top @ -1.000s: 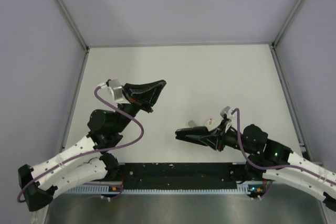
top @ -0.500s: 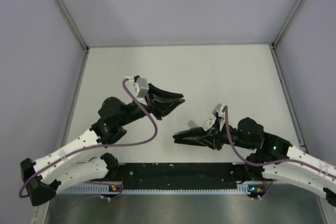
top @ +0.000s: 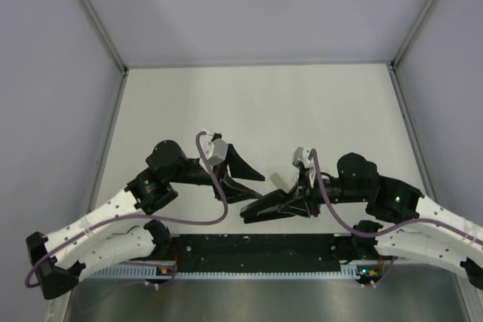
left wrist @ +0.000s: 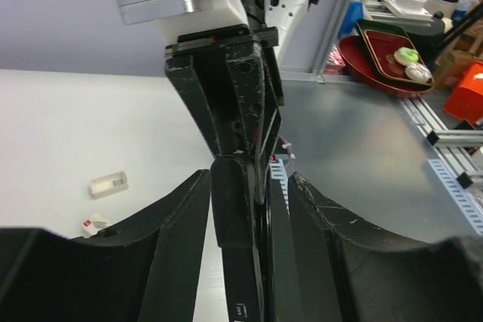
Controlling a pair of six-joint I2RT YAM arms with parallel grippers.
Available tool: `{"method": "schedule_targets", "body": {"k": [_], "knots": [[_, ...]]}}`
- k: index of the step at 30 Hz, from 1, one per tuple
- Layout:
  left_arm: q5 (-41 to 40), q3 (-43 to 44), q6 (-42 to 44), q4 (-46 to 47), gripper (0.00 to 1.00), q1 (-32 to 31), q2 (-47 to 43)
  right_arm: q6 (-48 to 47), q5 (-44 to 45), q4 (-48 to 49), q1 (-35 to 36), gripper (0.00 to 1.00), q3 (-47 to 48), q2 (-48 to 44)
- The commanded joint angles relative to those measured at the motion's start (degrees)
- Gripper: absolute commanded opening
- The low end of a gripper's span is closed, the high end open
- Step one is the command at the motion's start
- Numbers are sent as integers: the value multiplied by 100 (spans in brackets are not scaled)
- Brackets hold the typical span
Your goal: Unload the staples from the stapler
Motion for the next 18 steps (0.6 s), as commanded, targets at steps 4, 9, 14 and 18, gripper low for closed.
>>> {"method": "schedule_targets", "body": {"k": [4, 9, 14, 18], "knots": [[892, -57, 78, 9, 56, 11, 65, -290, -612, 187, 9, 0, 607, 251], [1200, -83, -89, 79, 71, 11, 355, -387, -613, 116, 9, 0, 721, 409], [1121, -109, -98, -79, 79, 11, 645, -501, -586, 99, 18, 0, 783, 445], [1033, -92, -168, -79, 80, 11, 865, -581, -569, 73, 9, 0, 818, 480]]}}
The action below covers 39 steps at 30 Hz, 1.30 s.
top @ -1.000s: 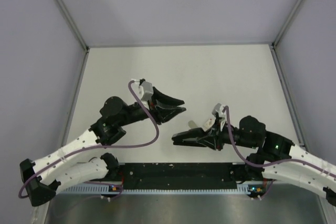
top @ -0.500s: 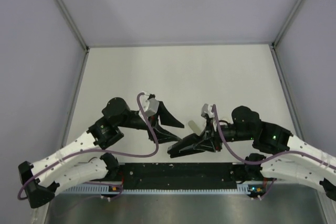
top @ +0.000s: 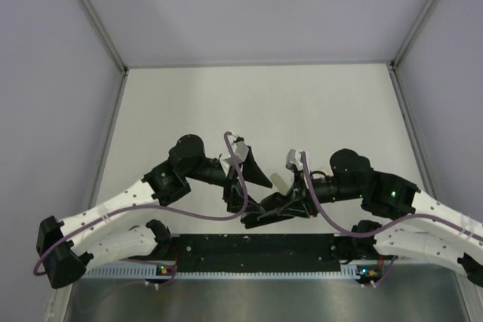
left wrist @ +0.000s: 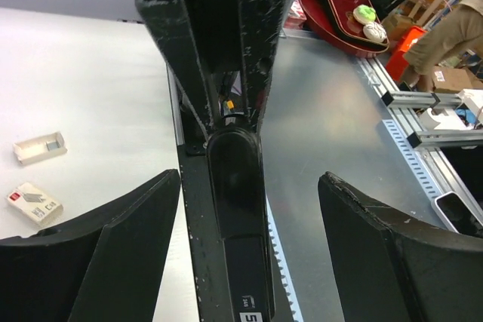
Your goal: Unload the staples from the stapler
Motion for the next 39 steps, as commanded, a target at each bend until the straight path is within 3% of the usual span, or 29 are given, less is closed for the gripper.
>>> {"method": "schedule_targets", "body": {"k": [1, 10, 17, 22, 27, 32, 33, 39], "knots": [[15, -15, -94, 70, 80, 11, 253, -178, -131, 453, 18, 0, 470, 14], [41, 160, -182, -97, 79, -42, 702, -310, 79, 339, 9, 0, 436, 49], [6, 319, -165, -124, 72, -200, 1044, -345, 167, 330, 9, 0, 391, 111], [-143, 398, 11, -299, 55, -253, 1194, -354, 220, 286, 9, 0, 391, 50], [-424, 547, 257, -677, 22, -253, 1098, -319, 299, 189, 18, 0, 304, -117], [-758, 539, 249, -538, 7, -244, 773, -170, 378, 198, 9, 0, 93, -363], [-872, 495, 214, -485, 0, -244, 694, -126, 413, 198, 18, 0, 32, -416], [-1496, 302, 12, 33, 0, -235, 185, 243, 659, 356, 9, 0, -346, -803]]}}
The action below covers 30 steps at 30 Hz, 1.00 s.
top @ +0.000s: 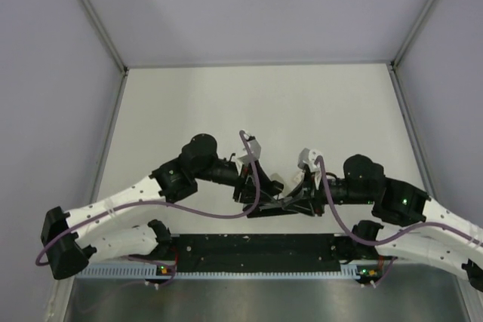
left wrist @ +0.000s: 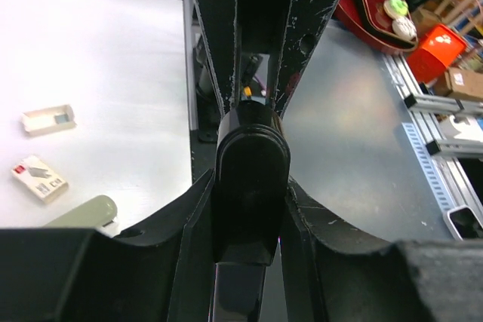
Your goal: Unload the staples from the stapler
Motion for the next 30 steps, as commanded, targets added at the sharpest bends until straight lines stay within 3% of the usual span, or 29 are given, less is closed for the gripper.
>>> {"method": "schedule_targets", "body": {"k": [1, 16, 21, 30], "knots": [[-965, -96, -183, 676, 0, 67, -524, 481, 176, 397, 18, 0, -209, -418], [-4190, -958, -1018, 2223, 0, 146, -2044, 1554, 959, 1416, 9, 0, -1369, -1263], [-5430, -1239, -1352, 2242, 0, 190, -2300, 1703, 986, 1794, 18, 0, -1703, -1263], [-6302, -1766, -1800, 2488, 0, 620, -2845, 2072, 1161, 2366, 18, 0, -2178, -1237]]}}
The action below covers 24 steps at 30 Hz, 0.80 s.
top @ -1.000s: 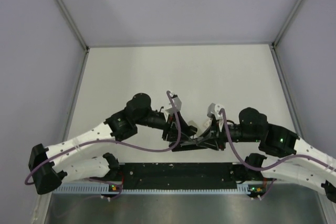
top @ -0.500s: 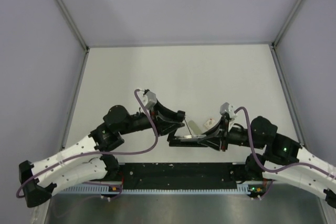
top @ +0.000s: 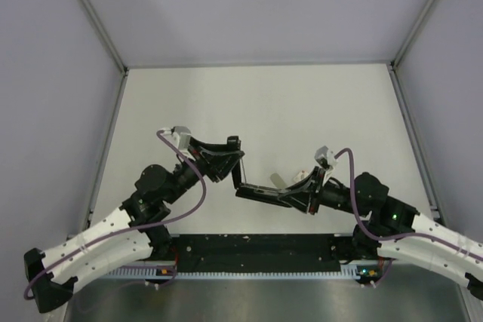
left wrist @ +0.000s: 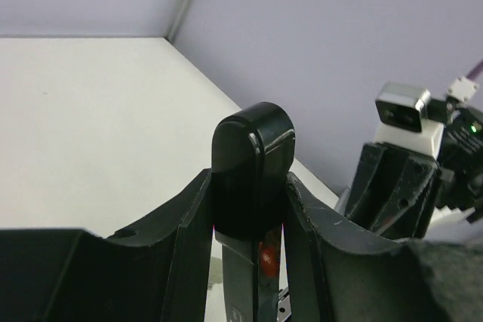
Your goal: Unload the staples from the stapler
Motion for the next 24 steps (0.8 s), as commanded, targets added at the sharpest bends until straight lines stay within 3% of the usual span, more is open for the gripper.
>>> {"method": "schedule_targets", "body": {"k": [1, 15, 24], "knots": [[-1648, -86, -124, 1054, 0, 426, -401, 215, 92, 38, 12, 0, -257, 25], [-2659, -1131, -283, 2741, 0, 523, -824, 145, 655, 1180, 12, 0, -450, 815], [-3073, -1194, -63, 2935, 0, 698, -1079, 312, 533, 2174, 12, 0, -767, 1738]]}}
